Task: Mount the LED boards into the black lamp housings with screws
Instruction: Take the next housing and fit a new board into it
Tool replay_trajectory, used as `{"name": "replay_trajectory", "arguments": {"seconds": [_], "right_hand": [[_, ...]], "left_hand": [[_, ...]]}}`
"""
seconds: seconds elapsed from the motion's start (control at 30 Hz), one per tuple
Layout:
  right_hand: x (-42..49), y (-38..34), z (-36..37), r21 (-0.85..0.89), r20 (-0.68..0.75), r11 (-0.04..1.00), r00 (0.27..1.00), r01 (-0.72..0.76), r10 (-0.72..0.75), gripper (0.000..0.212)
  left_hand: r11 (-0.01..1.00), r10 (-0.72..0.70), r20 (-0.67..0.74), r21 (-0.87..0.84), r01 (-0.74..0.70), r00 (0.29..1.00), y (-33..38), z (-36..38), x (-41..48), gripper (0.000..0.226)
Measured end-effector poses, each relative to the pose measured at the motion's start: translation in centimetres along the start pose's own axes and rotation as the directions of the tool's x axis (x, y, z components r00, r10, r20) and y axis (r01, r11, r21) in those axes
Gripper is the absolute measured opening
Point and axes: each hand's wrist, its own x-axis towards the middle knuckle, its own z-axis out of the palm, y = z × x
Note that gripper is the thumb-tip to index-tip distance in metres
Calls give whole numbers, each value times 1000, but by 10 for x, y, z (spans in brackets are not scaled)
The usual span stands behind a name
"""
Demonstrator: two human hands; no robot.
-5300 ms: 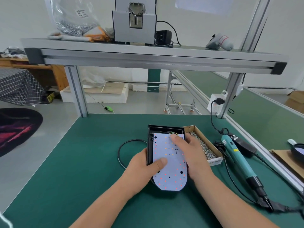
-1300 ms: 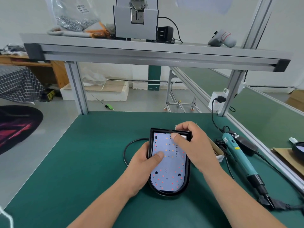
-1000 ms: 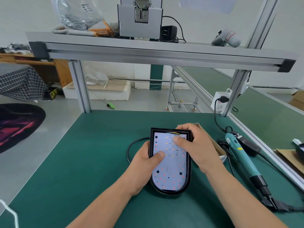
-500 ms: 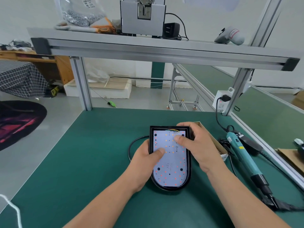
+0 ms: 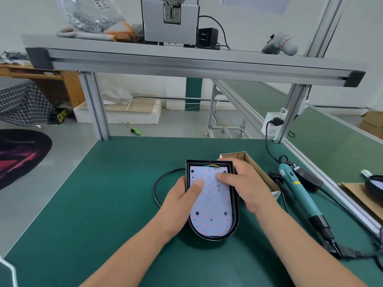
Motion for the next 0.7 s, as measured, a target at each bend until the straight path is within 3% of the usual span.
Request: {"name": "replay_trajectory", "arguments": {"seconds": [0.13, 0.27, 0.33, 0.47, 0.53, 0.63, 0.7], "right_hand": [[1, 3, -1, 16, 25, 995, 994, -102, 102, 26], [0, 4, -1, 40, -9, 991, 991, -131, 132, 35], [0, 5, -1, 42, -17, 989, 990, -141, 142, 40], [-1, 6, -2, -59, -5, 986, 988, -154, 154, 59], [-2, 4, -4, -58, 30, 985, 986, -160, 162, 57], [-5, 1, -7, -107, 85, 984, 985, -143, 152, 52], [-6, 0, -9, -127, 110, 982, 982, -139, 153, 57]], "left_hand": [[982, 66, -60, 180, -54, 996, -7, -1, 1, 87], [897, 176, -113, 429, -111, 978, -8, -8, 8, 66], [874, 229, -107, 460, -156, 967, -9, -11, 13, 61], [886, 157, -107, 455, -92, 982, -12, -19, 11, 78], [863, 120, -120, 503, -44, 985, -14, -26, 11, 92], [707, 218, -107, 703, -81, 970, -11, -46, 23, 77], [585, 199, -107, 811, -30, 974, -13, -65, 33, 66]]}}
